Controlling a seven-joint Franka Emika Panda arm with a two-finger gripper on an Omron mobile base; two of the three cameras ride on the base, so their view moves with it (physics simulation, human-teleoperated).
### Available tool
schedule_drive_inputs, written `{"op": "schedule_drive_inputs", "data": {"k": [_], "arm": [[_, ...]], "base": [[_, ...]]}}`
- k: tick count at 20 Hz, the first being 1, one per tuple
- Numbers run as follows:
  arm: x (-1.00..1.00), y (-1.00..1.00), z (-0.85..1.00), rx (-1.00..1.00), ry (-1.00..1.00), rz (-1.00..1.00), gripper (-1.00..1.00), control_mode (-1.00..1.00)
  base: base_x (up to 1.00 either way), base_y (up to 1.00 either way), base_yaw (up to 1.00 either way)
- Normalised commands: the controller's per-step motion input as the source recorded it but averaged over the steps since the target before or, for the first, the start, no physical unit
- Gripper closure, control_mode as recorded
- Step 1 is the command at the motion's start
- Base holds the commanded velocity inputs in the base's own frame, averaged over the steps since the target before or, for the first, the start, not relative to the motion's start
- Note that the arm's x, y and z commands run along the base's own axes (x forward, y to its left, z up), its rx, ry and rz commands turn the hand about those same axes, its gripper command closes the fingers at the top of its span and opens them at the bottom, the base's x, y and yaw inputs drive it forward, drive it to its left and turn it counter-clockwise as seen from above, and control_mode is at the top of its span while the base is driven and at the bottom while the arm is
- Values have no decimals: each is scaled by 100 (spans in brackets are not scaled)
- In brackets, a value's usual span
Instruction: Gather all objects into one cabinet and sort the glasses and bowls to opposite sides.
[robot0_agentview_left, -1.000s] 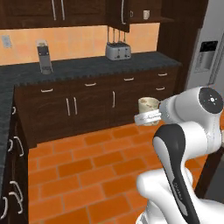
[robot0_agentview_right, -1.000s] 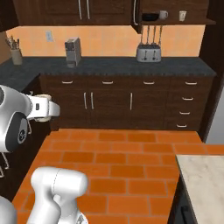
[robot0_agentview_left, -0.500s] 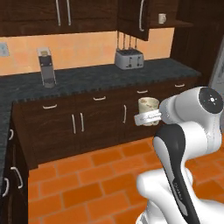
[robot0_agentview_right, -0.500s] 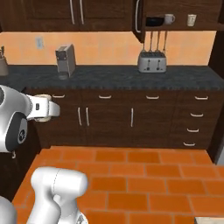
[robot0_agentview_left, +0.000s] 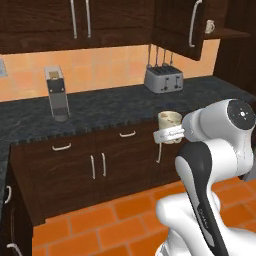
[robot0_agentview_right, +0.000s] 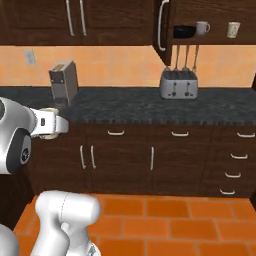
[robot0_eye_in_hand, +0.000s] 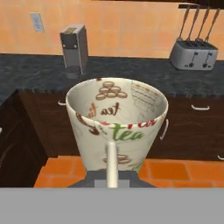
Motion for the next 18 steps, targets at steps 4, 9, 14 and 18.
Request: {"op": "schedule_drive_inputs", "data": {"k": [4,9,14,18], "arm": [[0,0,0,0,0,0,100,100],[0,0,0,0,0,0,100,100],[0,0,0,0,0,0,100,100],[0,0,0,0,0,0,100,100]], "base": [[100,3,0],[87,-48,0],[0,-92,-2],[-1,-28,-2]]}}
